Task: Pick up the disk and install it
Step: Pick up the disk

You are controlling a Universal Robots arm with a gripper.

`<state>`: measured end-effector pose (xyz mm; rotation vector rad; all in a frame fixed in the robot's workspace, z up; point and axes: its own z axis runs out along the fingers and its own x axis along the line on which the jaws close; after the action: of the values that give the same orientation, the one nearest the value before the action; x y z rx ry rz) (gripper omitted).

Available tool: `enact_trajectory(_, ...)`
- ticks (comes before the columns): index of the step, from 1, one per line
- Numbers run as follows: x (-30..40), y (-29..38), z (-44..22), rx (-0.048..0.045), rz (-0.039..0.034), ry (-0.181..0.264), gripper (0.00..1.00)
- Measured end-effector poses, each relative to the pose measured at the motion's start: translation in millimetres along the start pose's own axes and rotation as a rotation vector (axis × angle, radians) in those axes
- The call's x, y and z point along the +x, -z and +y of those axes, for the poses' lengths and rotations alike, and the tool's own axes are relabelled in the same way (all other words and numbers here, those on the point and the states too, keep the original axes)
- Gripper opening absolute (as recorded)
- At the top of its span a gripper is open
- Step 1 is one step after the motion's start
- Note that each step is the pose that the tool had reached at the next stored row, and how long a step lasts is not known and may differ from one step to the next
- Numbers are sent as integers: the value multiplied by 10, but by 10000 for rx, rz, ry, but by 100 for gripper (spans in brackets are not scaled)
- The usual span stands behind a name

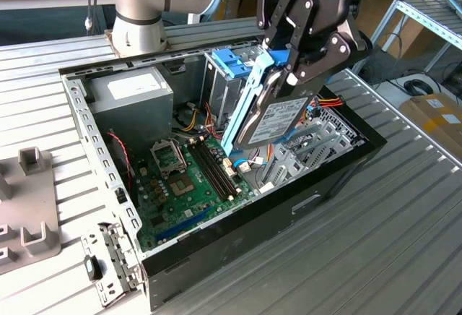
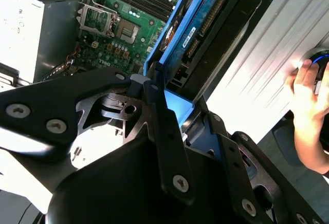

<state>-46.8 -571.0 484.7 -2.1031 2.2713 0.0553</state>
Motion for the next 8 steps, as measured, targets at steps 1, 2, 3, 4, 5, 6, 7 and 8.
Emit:
enact_trajectory(1, 5, 0, -2, 0, 0, 0, 37)
enact_trajectory(2, 10, 0, -4, 0, 0, 0, 37)
enact_trajectory(3, 15, 0, -6, 0, -1, 1, 37)
enact_trajectory(4, 20, 0, -8, 0, 0, -1, 37)
enact_trajectory(5, 28, 0, -12, 0, 0, 0, 37)
enact_trajectory(6, 32, 0, -15, 0, 0, 0, 37)
enact_trajectory(7, 36, 0, -19, 0, 0, 1, 37)
enact_trajectory(8, 40, 0, -22, 0, 0, 0, 37)
